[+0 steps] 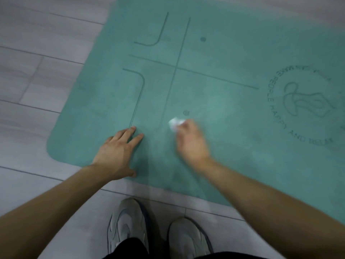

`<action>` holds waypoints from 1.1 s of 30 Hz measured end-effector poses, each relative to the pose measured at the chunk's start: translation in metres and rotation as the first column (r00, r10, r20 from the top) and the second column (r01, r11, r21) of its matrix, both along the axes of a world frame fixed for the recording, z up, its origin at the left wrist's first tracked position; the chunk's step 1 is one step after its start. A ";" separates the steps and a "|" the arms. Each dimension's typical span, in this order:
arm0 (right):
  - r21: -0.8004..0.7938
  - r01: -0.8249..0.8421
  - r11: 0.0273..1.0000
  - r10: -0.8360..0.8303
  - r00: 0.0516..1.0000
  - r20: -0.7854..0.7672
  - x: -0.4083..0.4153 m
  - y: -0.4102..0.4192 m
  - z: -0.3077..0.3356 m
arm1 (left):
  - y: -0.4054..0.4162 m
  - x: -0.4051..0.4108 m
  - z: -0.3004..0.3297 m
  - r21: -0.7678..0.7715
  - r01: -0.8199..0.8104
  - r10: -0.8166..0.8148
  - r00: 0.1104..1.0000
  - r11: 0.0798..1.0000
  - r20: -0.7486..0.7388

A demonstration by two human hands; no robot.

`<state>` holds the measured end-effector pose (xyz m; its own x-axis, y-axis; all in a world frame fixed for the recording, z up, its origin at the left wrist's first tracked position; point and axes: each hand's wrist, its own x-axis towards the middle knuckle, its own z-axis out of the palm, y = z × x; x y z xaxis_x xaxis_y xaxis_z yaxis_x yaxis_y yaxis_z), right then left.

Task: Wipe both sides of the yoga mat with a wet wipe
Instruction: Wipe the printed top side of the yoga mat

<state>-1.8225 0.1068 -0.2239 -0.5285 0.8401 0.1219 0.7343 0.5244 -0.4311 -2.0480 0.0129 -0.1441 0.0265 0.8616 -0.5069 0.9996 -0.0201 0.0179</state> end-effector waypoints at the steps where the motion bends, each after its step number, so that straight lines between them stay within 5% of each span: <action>1: -0.035 -0.298 0.954 0.299 0.954 0.025 -0.020 -0.038 0.002 | 0.000 0.001 -0.001 0.002 0.000 0.000 1.000 1.000 0.000; 3: -0.058 -0.597 0.800 0.599 0.799 0.040 -0.024 -0.050 0.004 | -0.001 -0.001 -0.002 0.014 0.004 -0.004 1.000 1.000 -0.005; 4: -0.052 -0.522 0.851 0.523 0.852 0.018 -0.009 -0.026 0.000 | -0.001 -0.003 -0.003 0.018 0.013 -0.013 1.000 1.000 -0.004; 6: -0.013 -0.063 0.998 0.064 0.992 0.108 0.048 0.042 -0.001 | -0.003 -0.004 -0.003 0.013 0.030 -0.030 1.000 0.999 0.000; 8: 0.042 0.452 0.891 -0.453 0.880 0.143 0.110 0.098 0.007 | -0.004 -0.006 -0.003 0.008 0.026 -0.026 1.000 1.000 -0.008; 10: 0.059 0.636 0.769 -0.638 0.760 0.126 0.125 0.103 0.015 | -0.004 -0.005 -0.004 -0.003 0.038 -0.038 0.999 0.999 -0.004; 12: 0.031 0.506 0.862 -0.507 0.859 0.072 0.080 0.054 0.015 | -0.003 -0.004 -0.003 0.008 0.029 -0.028 1.000 1.000 -0.009; 14: -0.062 0.075 0.995 -0.074 0.997 0.019 0.022 -0.014 0.008 | -0.001 -0.003 -0.002 0.018 0.027 -0.027 1.000 0.999 -0.011; 16: -0.148 -0.462 0.874 0.475 0.878 0.065 -0.008 -0.063 0.008 | 0.000 -0.003 -0.003 0.024 0.022 -0.021 1.000 0.999 -0.007; 18: -0.091 -0.576 0.812 0.582 0.812 0.049 0.009 -0.039 0.008 | -0.001 -0.003 -0.003 0.029 0.020 -0.020 1.000 0.999 -0.010; 21: 0.055 0.057 0.997 -0.060 0.997 0.051 0.079 0.046 0.014 | -0.003 -0.006 -0.006 0.023 0.031 -0.031 1.000 0.999 0.004; 24: 0.022 0.560 0.828 -0.560 0.823 0.094 0.111 0.076 0.023 | -0.008 -0.008 -0.008 0.021 0.059 -0.059 0.998 0.998 -0.004; 26: 0.049 0.421 0.906 -0.423 0.905 0.042 0.066 0.034 0.013 | -0.010 -0.006 -0.008 0.041 0.059 -0.058 0.998 0.997 -0.013; 28: -0.058 -0.114 0.992 0.117 0.992 0.054 0.002 -0.042 0.005 | -0.009 -0.004 -0.006 0.069 0.051 -0.050 0.999 0.996 -0.016; 30: -0.172 -0.620 0.765 0.637 0.769 0.061 -0.027 -0.100 0.011 | -0.011 -0.004 -0.006 0.100 0.059 -0.058 0.998 0.993 -0.017; 31: -0.137 -0.707 0.693 0.716 0.698 0.021 -0.022 -0.097 0.016 | -0.012 -0.004 -0.006 0.115 0.059 -0.057 0.998 0.992 -0.019; 33: -0.041 -0.527 0.849 0.526 0.850 -0.040 0.016 -0.049 0.011 | -0.013 -0.003 -0.006 0.116 0.056 -0.056 0.998 0.992 -0.009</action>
